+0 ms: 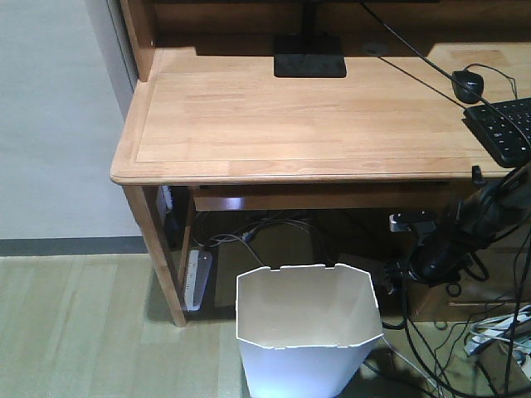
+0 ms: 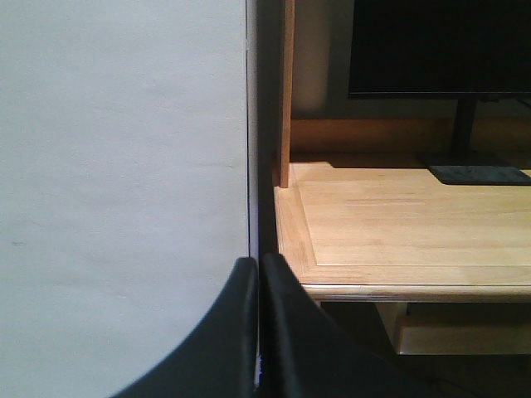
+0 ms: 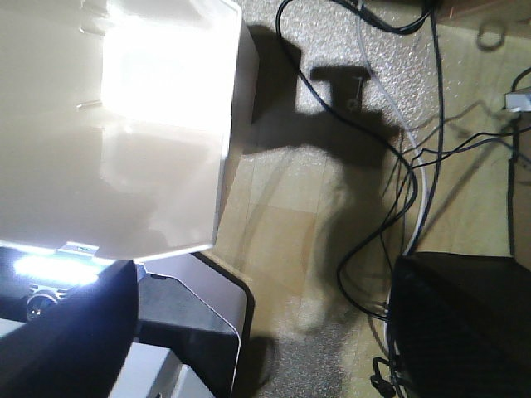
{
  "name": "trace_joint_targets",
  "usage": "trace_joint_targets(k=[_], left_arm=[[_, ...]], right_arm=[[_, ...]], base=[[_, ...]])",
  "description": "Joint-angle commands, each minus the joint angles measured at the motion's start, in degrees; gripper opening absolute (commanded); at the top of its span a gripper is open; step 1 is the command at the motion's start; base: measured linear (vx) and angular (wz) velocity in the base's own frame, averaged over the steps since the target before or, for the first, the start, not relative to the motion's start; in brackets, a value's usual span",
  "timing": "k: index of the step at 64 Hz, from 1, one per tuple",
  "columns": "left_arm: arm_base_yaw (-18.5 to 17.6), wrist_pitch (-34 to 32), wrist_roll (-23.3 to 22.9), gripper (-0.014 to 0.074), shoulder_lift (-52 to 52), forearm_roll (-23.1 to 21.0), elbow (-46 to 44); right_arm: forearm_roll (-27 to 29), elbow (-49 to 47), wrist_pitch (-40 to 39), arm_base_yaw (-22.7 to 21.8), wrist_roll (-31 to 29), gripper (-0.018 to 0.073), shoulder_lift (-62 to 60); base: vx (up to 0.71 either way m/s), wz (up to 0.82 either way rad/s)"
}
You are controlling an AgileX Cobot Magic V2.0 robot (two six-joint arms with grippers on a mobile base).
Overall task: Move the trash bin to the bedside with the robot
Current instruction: 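Lower the right gripper toward the rim of the white trash bin, then close the right gripper on the bin's rim nearest the robot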
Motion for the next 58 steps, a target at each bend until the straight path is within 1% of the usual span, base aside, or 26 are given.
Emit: trace_joint_targets(k=[1,23,33,47,58], left_arm=[[0.15,-3.77,-0.15,-0.0006,-0.55,-0.62,1.63],[0.15,-3.77,-0.15,-0.0006,-0.55,-0.62,1.63],[0.15,-3.77,-0.15,-0.0006,-0.55,-0.62,1.63],[0.15,-3.77,-0.15,-0.0006,-0.55,-0.62,1.63],[0.15,-3.77,-0.15,-0.0006,-0.55,-0.62,1.63]], right_arm=[[0.47,-3.20,-0.65,-0.31,-0.82,0.0573,0.45],[1.60,-11.68,2.59,-0.31,-1.28,0.0573,10.07],[4.69,-14.31,3.14,-0.31,-4.62,0.0573,12.62],[12.04,-18.75,5.81,-0.31,-10.94,0.0573,16.61],[14.13,-22.52,6.50,-0.31,-11.89,0.0573,19.73]], base=[[0.00,0.00],[0.00,0.00],[0.00,0.00],[0.00,0.00],[0.00,0.00]])
